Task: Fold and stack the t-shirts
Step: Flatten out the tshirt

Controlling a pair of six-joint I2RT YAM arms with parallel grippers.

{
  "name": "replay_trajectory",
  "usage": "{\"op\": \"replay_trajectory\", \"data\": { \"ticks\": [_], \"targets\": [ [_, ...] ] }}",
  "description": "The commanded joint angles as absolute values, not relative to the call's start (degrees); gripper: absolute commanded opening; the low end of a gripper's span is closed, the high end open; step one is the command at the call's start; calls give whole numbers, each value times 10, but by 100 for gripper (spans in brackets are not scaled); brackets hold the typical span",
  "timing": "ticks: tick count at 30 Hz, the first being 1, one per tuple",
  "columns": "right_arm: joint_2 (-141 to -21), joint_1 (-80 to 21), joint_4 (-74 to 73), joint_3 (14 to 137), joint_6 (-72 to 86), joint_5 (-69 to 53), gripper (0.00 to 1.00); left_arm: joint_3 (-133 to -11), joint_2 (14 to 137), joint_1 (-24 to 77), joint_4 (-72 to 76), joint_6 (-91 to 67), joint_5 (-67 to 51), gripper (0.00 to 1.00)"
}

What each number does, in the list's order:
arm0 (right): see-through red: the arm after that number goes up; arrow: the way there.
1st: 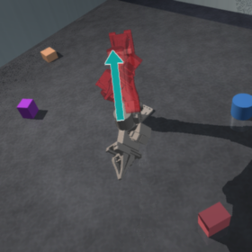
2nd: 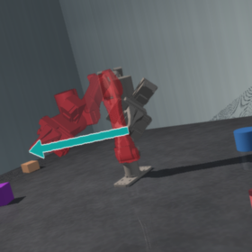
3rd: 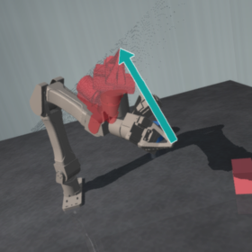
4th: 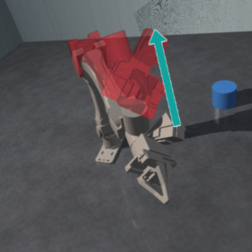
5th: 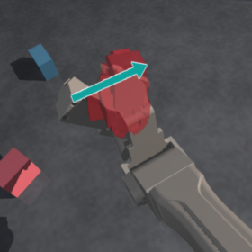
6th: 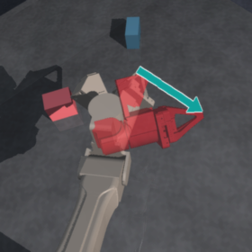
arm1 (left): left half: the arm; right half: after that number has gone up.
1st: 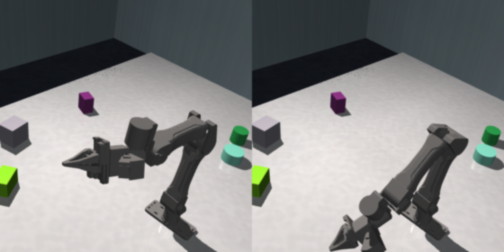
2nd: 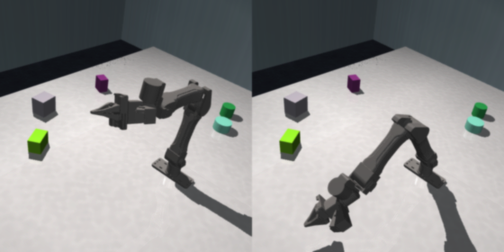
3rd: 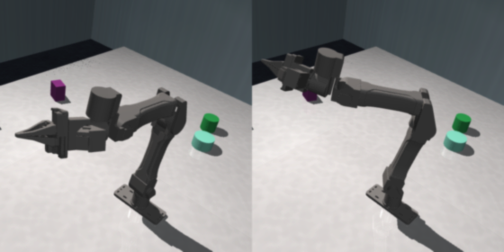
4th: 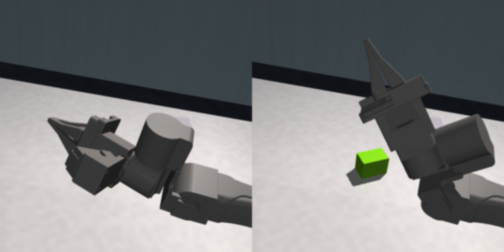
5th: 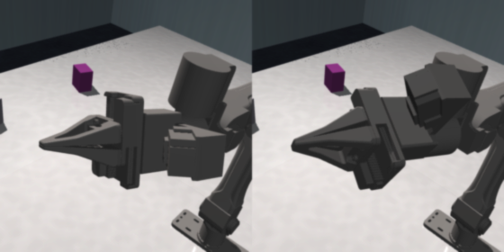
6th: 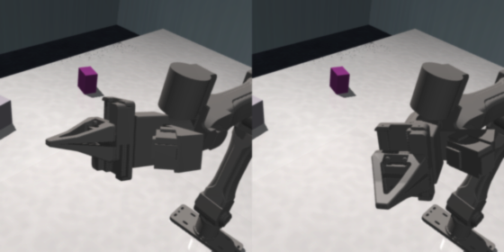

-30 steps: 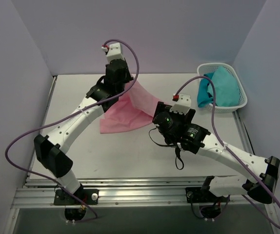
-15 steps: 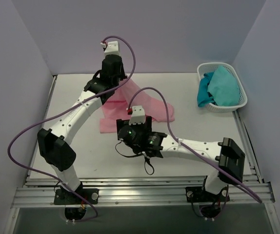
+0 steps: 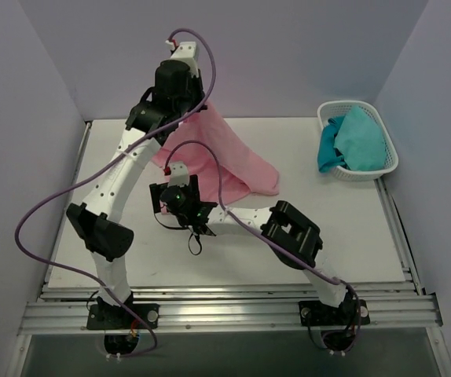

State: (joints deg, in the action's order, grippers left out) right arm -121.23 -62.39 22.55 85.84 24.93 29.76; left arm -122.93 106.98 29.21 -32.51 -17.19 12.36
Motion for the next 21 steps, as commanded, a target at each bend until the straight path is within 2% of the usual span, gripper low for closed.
{"op": "replay_trajectory", "data": {
  "ticks": [1,4,9,14,17,21],
  "targets": [
    [-1265,-620,282,920,209,240,100,-1388,1120,296,-435,-133,56,2],
    [-1297,-617,299,952,204,223,100,-1461,1139,297,-480,-124,62,2],
    [-1344,-610,318,1001,180,203,100,-1468,1112,298,-483,-121,16,2],
    [-1400,-606,285,1086,154,210,100,-1547,1101,303,-533,-138,0,2],
    [-1416,-606,287,1124,136,223,100,-1540,1075,311,-541,-153,-13,2],
    [-1446,-601,280,1182,122,300,100,-1486,1032,333,-537,-159,-5,2]
  ]
}}
